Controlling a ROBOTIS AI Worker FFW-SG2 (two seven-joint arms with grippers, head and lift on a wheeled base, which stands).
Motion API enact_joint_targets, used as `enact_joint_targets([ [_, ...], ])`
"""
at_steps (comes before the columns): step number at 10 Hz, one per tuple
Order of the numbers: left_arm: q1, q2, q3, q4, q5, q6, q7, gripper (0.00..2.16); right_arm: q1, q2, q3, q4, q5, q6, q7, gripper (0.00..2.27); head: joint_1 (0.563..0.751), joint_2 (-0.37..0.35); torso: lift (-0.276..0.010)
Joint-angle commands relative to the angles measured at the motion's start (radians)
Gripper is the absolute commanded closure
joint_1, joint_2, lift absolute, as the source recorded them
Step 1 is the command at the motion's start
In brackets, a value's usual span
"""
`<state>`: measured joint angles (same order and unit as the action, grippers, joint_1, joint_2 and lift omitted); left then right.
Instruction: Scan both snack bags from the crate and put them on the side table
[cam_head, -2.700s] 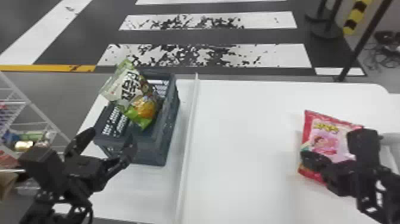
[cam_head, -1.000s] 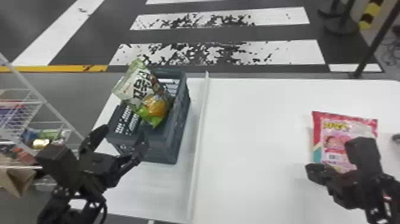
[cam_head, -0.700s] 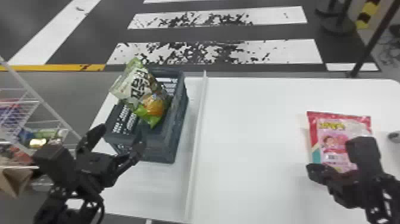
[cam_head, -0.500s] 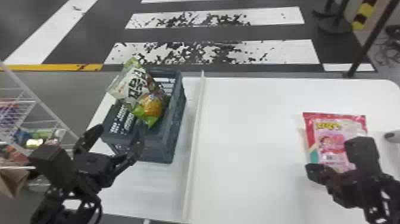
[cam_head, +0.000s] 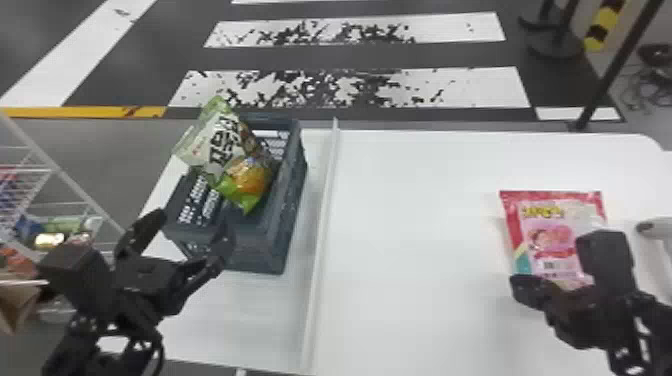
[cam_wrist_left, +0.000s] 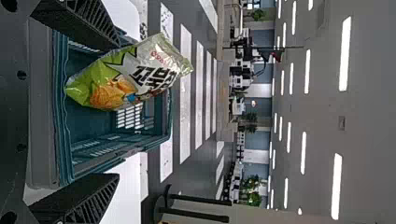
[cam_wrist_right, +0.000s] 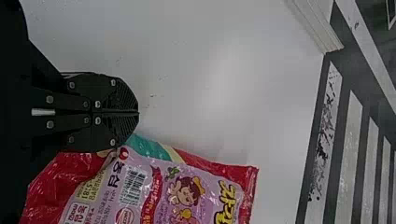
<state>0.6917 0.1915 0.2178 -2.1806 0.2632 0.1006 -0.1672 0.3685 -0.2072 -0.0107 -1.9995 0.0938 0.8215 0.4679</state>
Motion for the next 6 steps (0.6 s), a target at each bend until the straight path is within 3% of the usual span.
enact_joint_targets([
  [1, 0.0, -0.001, 0.0, 0.004, 0.001, 0.0, 0.0, 0.0, 0.01, 0.0, 0.0, -0.019, -0.011, -0.003, 0.002, 2.24, 0.695, 0.112, -0.087],
  [2, -0.001, -0.001, 0.0, 0.004, 0.001, -0.003, 0.0, 0.0, 0.038, 0.0, -0.014, -0.071, -0.069, -0.012, 0.003, 2.06, 0.695, 0.116, -0.087],
  [3, -0.001, -0.003, 0.0, 0.005, 0.001, -0.003, 0.0, 0.0, 0.07, 0.005, -0.048, -0.151, -0.146, -0.021, 0.014, 1.51, 0.695, 0.122, -0.087],
  [4, -0.001, -0.003, 0.0, 0.005, 0.001, -0.003, 0.0, 0.0, 0.078, 0.006, -0.081, -0.216, -0.172, 0.0, 0.011, 0.28, 0.695, 0.139, -0.087],
  [5, 0.0, -0.003, 0.002, 0.005, 0.001, -0.003, -0.002, 0.0, 0.075, 0.008, -0.117, -0.242, -0.172, 0.015, -0.011, 0.0, 0.695, 0.147, -0.087],
  [6, 0.002, -0.003, 0.003, 0.007, 0.001, -0.006, -0.002, 0.0, 0.05, 0.011, -0.163, -0.239, -0.17, 0.034, -0.049, 0.0, 0.695, 0.128, -0.087],
])
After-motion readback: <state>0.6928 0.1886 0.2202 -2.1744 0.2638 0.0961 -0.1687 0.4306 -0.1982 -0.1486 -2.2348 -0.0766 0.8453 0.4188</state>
